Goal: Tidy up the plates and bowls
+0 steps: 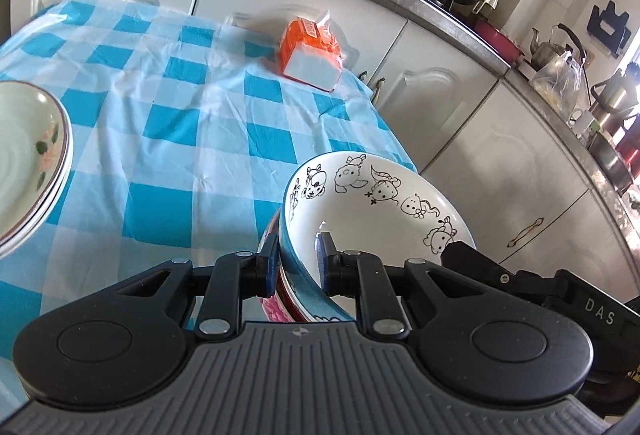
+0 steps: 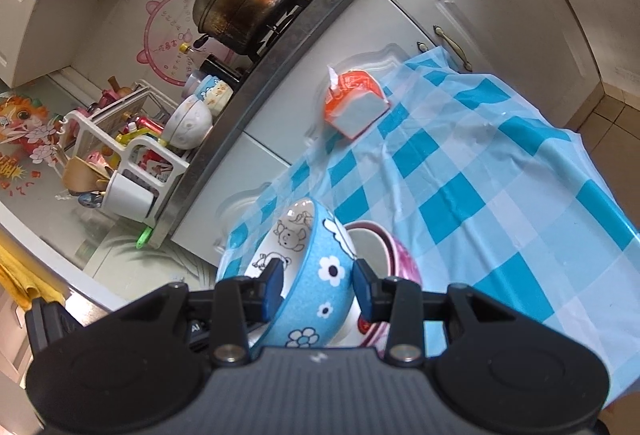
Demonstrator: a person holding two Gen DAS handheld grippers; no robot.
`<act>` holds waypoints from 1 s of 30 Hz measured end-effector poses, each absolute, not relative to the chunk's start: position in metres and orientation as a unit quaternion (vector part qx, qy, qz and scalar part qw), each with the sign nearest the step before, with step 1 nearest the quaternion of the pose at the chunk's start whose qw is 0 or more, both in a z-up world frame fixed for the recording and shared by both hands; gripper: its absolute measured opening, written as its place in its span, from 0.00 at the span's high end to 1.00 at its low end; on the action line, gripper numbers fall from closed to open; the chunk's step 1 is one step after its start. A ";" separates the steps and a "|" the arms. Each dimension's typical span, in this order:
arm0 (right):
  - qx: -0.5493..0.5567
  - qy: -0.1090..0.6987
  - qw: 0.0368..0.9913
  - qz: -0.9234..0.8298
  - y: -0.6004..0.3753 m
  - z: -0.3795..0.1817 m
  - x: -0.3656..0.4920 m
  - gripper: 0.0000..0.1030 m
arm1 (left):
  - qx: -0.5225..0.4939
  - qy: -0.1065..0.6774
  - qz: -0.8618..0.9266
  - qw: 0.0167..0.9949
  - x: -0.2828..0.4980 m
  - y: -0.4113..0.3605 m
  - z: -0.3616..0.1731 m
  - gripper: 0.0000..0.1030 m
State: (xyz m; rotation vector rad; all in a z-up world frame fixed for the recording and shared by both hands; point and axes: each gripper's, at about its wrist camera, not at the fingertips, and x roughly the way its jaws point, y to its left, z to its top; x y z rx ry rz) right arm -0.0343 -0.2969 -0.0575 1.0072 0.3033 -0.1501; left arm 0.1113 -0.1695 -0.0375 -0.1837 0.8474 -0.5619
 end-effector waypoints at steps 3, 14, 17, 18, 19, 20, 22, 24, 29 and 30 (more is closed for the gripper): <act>0.473 0.149 0.865 -0.075 -0.296 -0.059 -0.033 0.62 | -0.084 0.402 -0.271 0.871 0.112 -0.170 -0.037 0.83; 0.441 0.160 0.879 -0.088 -0.293 -0.060 -0.031 0.55 | -0.051 0.373 -0.281 0.883 0.108 -0.173 -0.039 0.78; 0.436 0.152 0.882 -0.092 -0.294 -0.058 -0.034 0.54 | -0.050 0.368 -0.283 0.884 0.109 -0.171 -0.039 0.79; 0.438 0.151 0.882 -0.090 -0.296 -0.057 -0.033 0.53 | -0.052 0.366 -0.283 0.885 0.109 -0.170 -0.039 0.77; 0.437 0.150 0.882 -0.090 -0.296 -0.057 -0.033 0.53 | -0.050 0.363 -0.282 0.886 0.109 -0.168 -0.038 0.74; 0.438 0.148 0.882 -0.089 -0.297 -0.056 -0.033 0.52 | -0.052 0.363 -0.280 0.887 0.110 -0.166 -0.038 0.71; 0.446 0.144 0.879 -0.086 -0.298 -0.057 -0.033 0.49 | -0.062 0.364 -0.276 0.887 0.111 -0.162 -0.039 0.63; 0.449 0.139 0.879 -0.081 -0.298 -0.057 -0.034 0.44 | -0.065 0.361 -0.270 0.890 0.112 -0.156 -0.038 0.58; 0.428 0.123 0.890 -0.099 -0.297 -0.049 -0.038 0.23 | -0.064 0.337 -0.254 0.904 0.107 -0.136 -0.031 0.42; 0.423 0.120 0.892 -0.103 -0.296 -0.047 -0.039 0.21 | -0.061 0.331 -0.250 0.908 0.106 -0.133 -0.029 0.37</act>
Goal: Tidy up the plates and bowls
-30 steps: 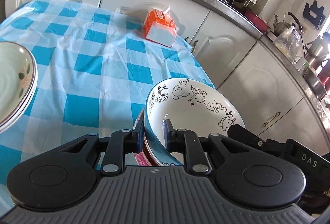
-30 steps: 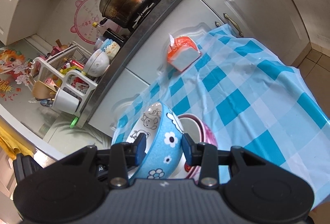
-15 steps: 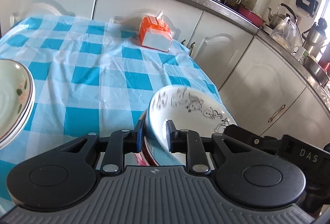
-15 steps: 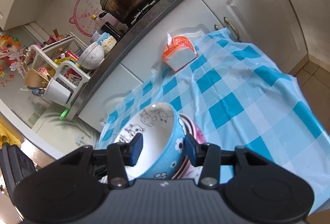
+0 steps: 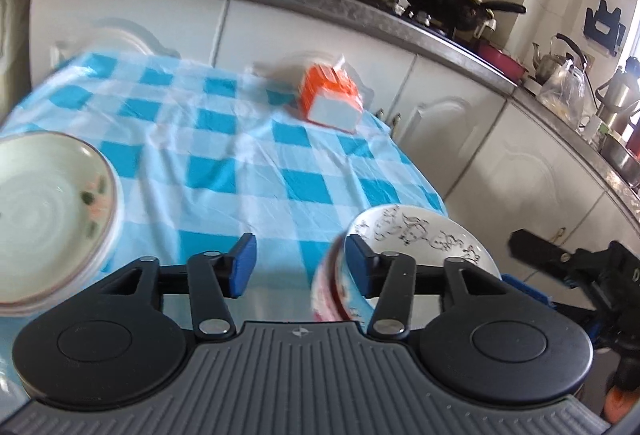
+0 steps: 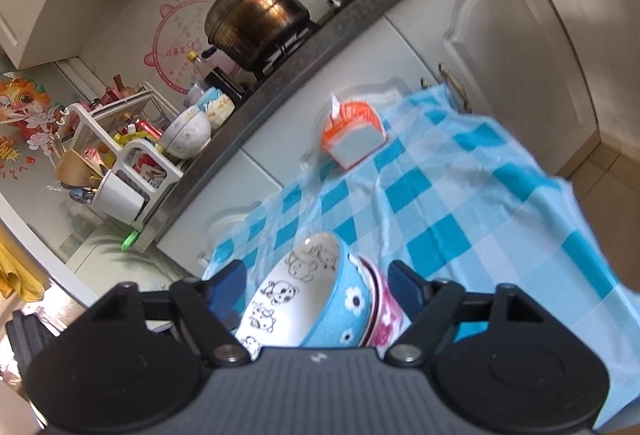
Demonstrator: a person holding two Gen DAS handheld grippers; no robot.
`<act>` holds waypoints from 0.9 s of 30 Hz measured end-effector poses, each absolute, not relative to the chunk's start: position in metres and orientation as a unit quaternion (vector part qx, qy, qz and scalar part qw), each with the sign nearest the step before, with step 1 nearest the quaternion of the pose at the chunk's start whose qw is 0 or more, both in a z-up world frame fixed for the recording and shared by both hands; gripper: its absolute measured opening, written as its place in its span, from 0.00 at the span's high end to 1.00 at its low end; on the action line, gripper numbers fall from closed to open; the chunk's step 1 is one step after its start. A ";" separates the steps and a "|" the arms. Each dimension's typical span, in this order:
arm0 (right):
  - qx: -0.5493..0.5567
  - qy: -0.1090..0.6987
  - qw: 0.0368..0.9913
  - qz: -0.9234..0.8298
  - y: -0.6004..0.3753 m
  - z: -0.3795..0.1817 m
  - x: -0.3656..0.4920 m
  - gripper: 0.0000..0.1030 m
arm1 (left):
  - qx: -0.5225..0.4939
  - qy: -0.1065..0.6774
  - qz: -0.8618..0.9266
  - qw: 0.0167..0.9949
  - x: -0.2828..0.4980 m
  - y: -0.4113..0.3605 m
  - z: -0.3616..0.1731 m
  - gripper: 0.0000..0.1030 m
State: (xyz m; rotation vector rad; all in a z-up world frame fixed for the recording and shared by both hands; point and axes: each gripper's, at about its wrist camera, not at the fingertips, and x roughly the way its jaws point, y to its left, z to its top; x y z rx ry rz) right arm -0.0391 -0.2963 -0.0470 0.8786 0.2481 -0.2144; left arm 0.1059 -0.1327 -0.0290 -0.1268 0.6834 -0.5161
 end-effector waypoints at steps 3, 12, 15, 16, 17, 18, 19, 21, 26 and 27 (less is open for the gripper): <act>0.408 0.112 0.899 -0.114 -0.293 -0.041 -0.040 0.14 | -0.049 0.318 -0.243 0.915 0.102 -0.123 -0.023 0.17; 0.339 0.093 0.928 -0.128 -0.268 -0.019 -0.037 0.04 | -0.019 0.299 -0.204 0.932 0.094 -0.093 -0.012 0.00; 0.325 0.093 0.933 -0.125 -0.259 -0.013 -0.034 0.03 | -0.003 0.296 -0.183 0.937 0.090 -0.084 -0.010 0.00; 0.319 0.094 0.935 -0.125 -0.255 -0.012 -0.033 0.03 | 0.002 0.295 -0.178 0.939 0.089 -0.081 -0.010 0.00; 0.313 0.095 0.937 -0.124 -0.251 -0.010 -0.031 0.02 | 0.006 0.294 -0.175 0.940 0.088 -0.078 -0.010 0.00; 0.306 0.096 0.939 -0.123 -0.247 -0.009 -0.030 0.02 | 0.008 0.294 -0.172 0.940 0.086 -0.075 -0.010 0.00; 0.300 0.098 0.941 -0.122 -0.243 -0.008 -0.029 0.01 | 0.008 0.293 -0.170 0.941 0.085 -0.072 -0.010 0.00; 0.291 0.102 0.944 -0.119 -0.234 -0.006 -0.026 0.01 | 0.007 0.294 -0.165 0.941 0.083 -0.066 -0.010 0.00; 0.272 0.112 0.949 -0.108 -0.216 -0.003 -0.019 0.01 | 0.014 0.288 -0.148 0.946 0.075 -0.053 -0.010 0.00; 0.271 0.114 0.950 -0.106 -0.213 -0.002 -0.018 0.01 | 0.013 0.288 -0.145 0.946 0.074 -0.050 -0.010 0.00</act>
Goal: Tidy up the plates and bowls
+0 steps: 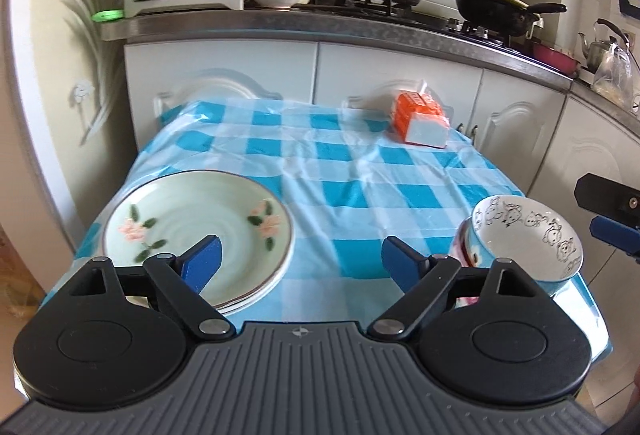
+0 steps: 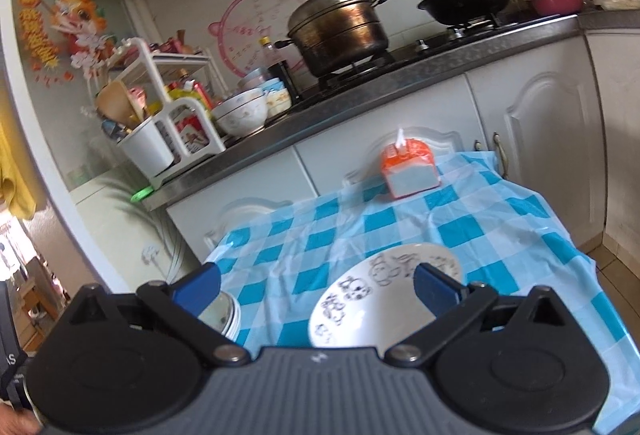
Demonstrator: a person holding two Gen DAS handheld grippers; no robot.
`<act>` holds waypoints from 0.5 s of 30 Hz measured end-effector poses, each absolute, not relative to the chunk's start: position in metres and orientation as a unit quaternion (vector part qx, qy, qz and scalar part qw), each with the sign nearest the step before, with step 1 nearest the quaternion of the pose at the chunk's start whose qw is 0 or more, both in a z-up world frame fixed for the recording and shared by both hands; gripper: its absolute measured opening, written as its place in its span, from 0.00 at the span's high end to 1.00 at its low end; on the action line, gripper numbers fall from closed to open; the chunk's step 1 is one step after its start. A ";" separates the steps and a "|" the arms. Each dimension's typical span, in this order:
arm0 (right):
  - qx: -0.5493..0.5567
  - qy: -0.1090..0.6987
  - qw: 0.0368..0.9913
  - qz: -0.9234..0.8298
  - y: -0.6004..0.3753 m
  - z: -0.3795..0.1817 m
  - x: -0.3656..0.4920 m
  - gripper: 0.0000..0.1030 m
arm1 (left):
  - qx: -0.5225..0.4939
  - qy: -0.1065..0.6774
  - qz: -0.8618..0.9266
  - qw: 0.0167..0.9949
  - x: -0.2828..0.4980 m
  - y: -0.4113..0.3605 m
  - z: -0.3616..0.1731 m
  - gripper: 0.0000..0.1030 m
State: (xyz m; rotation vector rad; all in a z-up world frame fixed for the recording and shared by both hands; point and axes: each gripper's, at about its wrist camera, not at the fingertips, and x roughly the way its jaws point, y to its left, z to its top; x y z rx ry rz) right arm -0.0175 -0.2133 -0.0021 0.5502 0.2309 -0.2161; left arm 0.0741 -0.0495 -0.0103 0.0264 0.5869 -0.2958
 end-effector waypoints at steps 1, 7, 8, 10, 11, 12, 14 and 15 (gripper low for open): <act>0.269 0.115 0.950 -0.104 -0.211 -0.001 -0.016 0.01 | 0.012 0.289 -0.142 0.947 0.073 -0.046 -0.011 0.00; 0.249 0.125 0.955 -0.103 -0.193 0.003 -0.011 0.01 | 0.012 0.292 -0.123 0.948 0.065 -0.027 -0.012 0.00; 0.245 0.126 0.956 -0.104 -0.190 0.004 -0.010 0.01 | 0.011 0.293 -0.120 0.948 0.064 -0.025 -0.012 0.00; 0.236 0.132 0.957 -0.108 -0.184 0.005 -0.008 0.01 | 0.010 0.294 -0.110 0.949 0.062 -0.020 -0.012 0.00; 0.231 0.135 0.957 -0.109 -0.181 0.006 -0.007 0.01 | 0.010 0.294 -0.106 0.950 0.061 -0.017 -0.013 0.00; 0.227 0.138 0.958 -0.109 -0.178 0.007 -0.005 0.01 | 0.010 0.295 -0.101 0.950 0.060 -0.014 -0.013 0.00; 0.219 0.140 0.960 -0.108 -0.172 0.008 -0.004 0.01 | 0.011 0.297 -0.092 0.950 0.058 -0.008 -0.013 0.00; 0.215 0.142 0.960 -0.108 -0.170 0.008 -0.003 0.01 | 0.011 0.298 -0.087 0.950 0.058 -0.005 -0.014 0.00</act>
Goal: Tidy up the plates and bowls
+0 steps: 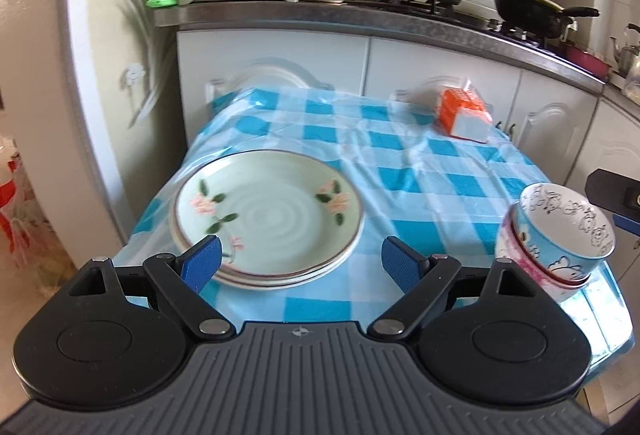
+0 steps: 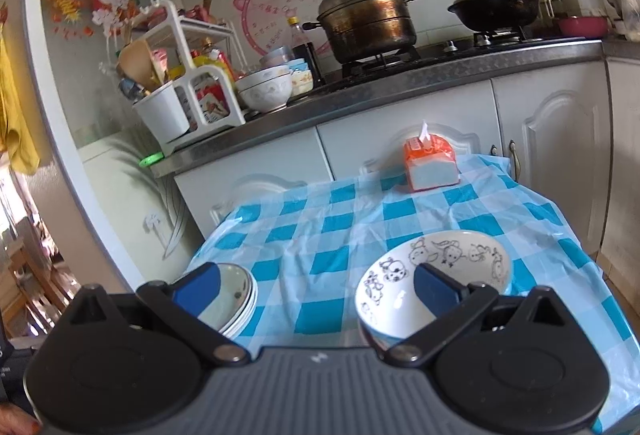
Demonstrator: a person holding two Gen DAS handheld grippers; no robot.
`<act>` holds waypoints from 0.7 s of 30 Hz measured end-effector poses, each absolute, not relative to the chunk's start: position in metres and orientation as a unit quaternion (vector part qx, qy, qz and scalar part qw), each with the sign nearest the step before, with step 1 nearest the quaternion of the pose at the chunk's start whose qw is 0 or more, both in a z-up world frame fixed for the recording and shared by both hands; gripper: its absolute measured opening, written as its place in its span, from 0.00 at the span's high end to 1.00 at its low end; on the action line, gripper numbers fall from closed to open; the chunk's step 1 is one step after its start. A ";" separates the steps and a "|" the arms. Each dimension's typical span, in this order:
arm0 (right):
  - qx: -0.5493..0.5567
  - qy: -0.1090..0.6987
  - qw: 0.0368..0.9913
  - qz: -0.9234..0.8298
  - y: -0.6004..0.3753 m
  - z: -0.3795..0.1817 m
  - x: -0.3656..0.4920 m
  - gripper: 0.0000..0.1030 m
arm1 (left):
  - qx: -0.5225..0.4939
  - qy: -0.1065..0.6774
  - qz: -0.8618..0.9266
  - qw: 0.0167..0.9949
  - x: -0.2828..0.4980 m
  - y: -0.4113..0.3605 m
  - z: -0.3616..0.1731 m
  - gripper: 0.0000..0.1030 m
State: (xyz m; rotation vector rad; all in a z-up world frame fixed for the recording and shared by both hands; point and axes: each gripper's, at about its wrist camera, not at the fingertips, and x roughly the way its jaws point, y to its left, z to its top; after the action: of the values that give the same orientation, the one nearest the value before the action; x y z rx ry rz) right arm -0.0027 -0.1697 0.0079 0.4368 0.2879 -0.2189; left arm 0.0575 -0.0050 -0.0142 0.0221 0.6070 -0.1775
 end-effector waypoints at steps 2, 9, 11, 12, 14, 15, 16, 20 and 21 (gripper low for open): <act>0.209 0.147 0.961 -0.109 -0.164 0.008 -0.001 0.01 | 0.008 0.302 -0.079 0.950 0.057 0.000 -0.015 0.00; 0.189 0.159 0.962 -0.112 -0.147 0.009 0.006 0.01 | -0.005 0.312 -0.063 0.948 0.055 0.019 -0.018 0.00; 0.182 0.161 0.964 -0.113 -0.142 0.008 0.007 0.01 | -0.008 0.312 -0.060 0.948 0.054 0.024 -0.018 0.00; 0.177 0.161 0.964 -0.113 -0.140 0.008 0.007 0.01 | -0.009 0.312 -0.059 0.948 0.053 0.026 -0.018 0.00; 0.169 0.164 0.965 -0.112 -0.136 0.007 0.009 0.01 | -0.010 0.312 -0.056 0.948 0.053 0.028 -0.018 0.00; 0.167 0.165 0.966 -0.111 -0.134 0.006 0.010 0.01 | -0.011 0.312 -0.054 0.949 0.054 0.029 -0.018 0.00; 0.164 0.166 0.966 -0.111 -0.132 0.006 0.010 0.01 | -0.011 0.311 -0.052 0.949 0.053 0.030 -0.018 0.00; 0.152 0.168 0.967 -0.114 -0.127 0.004 0.013 0.01 | -0.012 0.310 -0.049 0.949 0.052 0.031 -0.018 0.00; 0.150 0.167 0.968 -0.115 -0.126 0.003 0.013 0.01 | -0.011 0.310 -0.047 0.949 0.053 0.028 -0.017 0.00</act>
State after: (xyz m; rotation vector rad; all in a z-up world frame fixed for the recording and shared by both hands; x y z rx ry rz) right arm 0.0131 -0.1262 0.0035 0.3038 0.3385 -0.2334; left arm 0.0527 0.0284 -0.0174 -0.0220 0.6311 -0.0961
